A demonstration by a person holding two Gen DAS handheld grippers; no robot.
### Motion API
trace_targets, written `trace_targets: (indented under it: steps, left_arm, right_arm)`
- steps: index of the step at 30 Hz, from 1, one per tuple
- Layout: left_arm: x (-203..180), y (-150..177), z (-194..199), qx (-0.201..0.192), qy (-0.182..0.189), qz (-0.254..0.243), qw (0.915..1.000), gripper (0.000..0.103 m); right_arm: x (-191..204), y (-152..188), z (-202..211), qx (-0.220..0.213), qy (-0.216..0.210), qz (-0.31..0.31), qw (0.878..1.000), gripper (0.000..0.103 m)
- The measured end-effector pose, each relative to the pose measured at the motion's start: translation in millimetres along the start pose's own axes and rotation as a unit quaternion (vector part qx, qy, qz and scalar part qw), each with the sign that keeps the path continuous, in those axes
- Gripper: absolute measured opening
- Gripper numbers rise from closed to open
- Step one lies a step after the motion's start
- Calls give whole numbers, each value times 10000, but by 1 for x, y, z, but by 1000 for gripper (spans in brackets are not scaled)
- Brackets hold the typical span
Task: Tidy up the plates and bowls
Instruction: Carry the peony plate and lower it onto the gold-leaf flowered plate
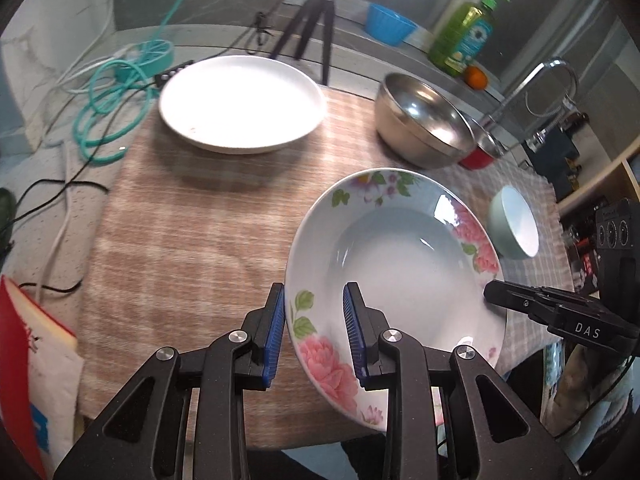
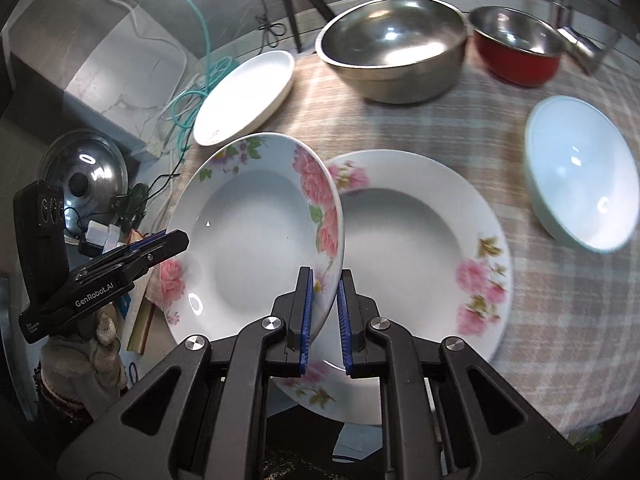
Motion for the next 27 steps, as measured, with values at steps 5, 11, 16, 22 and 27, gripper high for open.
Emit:
trace_targets:
  steps: [5,11,16,22,27]
  left_arm:
    - [-21,0,-15,154,141,-239,9995,27]
    - [-41,0,-29,336,236,-496,9979,27]
    - [-53,0,-36,421,268,-654,9966,27]
    - [-57,2,-41,505,264,-725,9957,27]
    - [-58,2,-42,521,199,-786,9953,27]
  right_arm:
    - [-29,8,8,-40,169,-278,9995,12]
    - [-54,14,12,-74,340,-529,9980,12]
    - [-70,20,14,-100,431,-677,9967,13]
    - [-77,21,14,-102,495,-726,9961,12]
    - [-76,21,12,-71,532,-688,9962,13]
Point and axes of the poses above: each gripper's, at about its wrist camera, not at the fingertips, and z roughly against the way its jaws point, x to its left, y to its underside, the point moved 2 cm from there along -z, roughly the way its jaws point, and after that the axes turned 4 degrees about -z, right-handed, at the moved point
